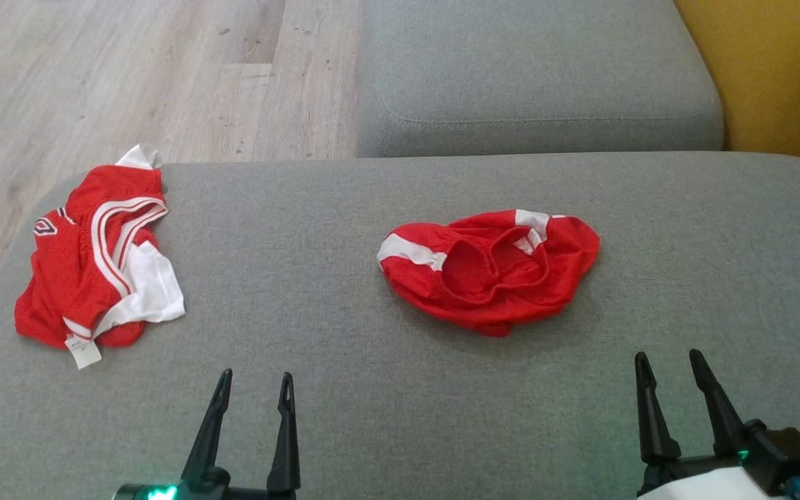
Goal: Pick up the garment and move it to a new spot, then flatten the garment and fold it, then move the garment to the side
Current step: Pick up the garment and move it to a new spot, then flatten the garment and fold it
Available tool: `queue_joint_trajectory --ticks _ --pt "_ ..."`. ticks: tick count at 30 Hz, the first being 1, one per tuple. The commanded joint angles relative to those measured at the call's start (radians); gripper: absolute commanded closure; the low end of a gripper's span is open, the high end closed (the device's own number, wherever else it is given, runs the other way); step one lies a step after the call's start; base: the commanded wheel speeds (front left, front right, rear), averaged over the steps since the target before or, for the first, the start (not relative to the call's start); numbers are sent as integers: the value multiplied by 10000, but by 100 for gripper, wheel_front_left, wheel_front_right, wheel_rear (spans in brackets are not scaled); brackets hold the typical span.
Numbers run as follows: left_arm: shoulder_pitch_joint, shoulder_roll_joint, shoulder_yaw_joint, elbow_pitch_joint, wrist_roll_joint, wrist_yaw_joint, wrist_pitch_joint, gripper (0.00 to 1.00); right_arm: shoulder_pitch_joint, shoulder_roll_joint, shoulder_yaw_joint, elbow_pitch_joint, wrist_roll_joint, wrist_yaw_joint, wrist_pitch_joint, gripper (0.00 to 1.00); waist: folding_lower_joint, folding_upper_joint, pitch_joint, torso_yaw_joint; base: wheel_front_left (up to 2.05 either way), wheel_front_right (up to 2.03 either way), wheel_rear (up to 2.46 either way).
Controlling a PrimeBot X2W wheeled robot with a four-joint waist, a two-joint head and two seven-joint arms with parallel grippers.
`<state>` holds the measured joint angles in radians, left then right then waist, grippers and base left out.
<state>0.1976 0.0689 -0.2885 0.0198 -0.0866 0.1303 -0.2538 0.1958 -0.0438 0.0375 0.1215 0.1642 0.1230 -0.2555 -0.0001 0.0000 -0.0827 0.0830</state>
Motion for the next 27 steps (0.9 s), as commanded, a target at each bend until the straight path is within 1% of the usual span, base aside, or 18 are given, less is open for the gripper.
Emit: queue_joint_trajectory --ticks 1,8,10,11,14,16,19,22,24,25,27 --pt "-384 -129 390 -334 160 -87 -80 0 -396 -64 205 -348 -112 77 -63 0 1 0 16 9 0 0 0" --pt "-411 -158 419 -285 150 -247 -80 0 -397 -64 271 -344 -99 77 -63 0 1 0 21 -8 0 0 0" --pt "-422 -167 417 -230 76 -269 -80 0 -402 -64 309 -330 -72 77 -63 0 1 0 35 -38 0 0 0" --pt "-446 -171 456 -194 41 -204 -80 0 -409 -64 328 -314 -50 77 -63 0 1 0 50 -56 0 0 0" --pt "-616 -180 330 184 -151 -283 -80 0 -474 -64 470 -295 -69 77 -63 0 1 0 147 -179 0 0 0" --pt "-916 -182 65 631 -274 -406 -80 0 -528 -64 537 -350 -66 77 -63 0 1 0 252 -288 0 0 0" --pt "-1724 -184 -684 1624 -758 -744 -80 0 -614 -64 672 -418 -90 77 -63 0 1 0 458 -488 0 0 0" --pt "-2890 -185 -1671 2506 -1603 -993 35 0 -721 -64 783 -460 -96 77 -63 0 1 0 741 -759 0 0 0" --pt "-3735 -185 -2423 2902 -2232 -1072 240 0 -798 -64 880 -477 -141 77 -63 0 1 0 926 -965 0 0 0" --pt "-4594 -185 -3142 3210 -2900 -1053 477 0 -894 -64 973 -517 -176 77 -63 0 1 0 1197 -1184 0 0 0" --pt "-5494 -186 -3782 3483 -3713 -981 813 0 -1056 -64 1055 -593 -198 77 -63 0 1 0 1533 -1419 0 0 0"
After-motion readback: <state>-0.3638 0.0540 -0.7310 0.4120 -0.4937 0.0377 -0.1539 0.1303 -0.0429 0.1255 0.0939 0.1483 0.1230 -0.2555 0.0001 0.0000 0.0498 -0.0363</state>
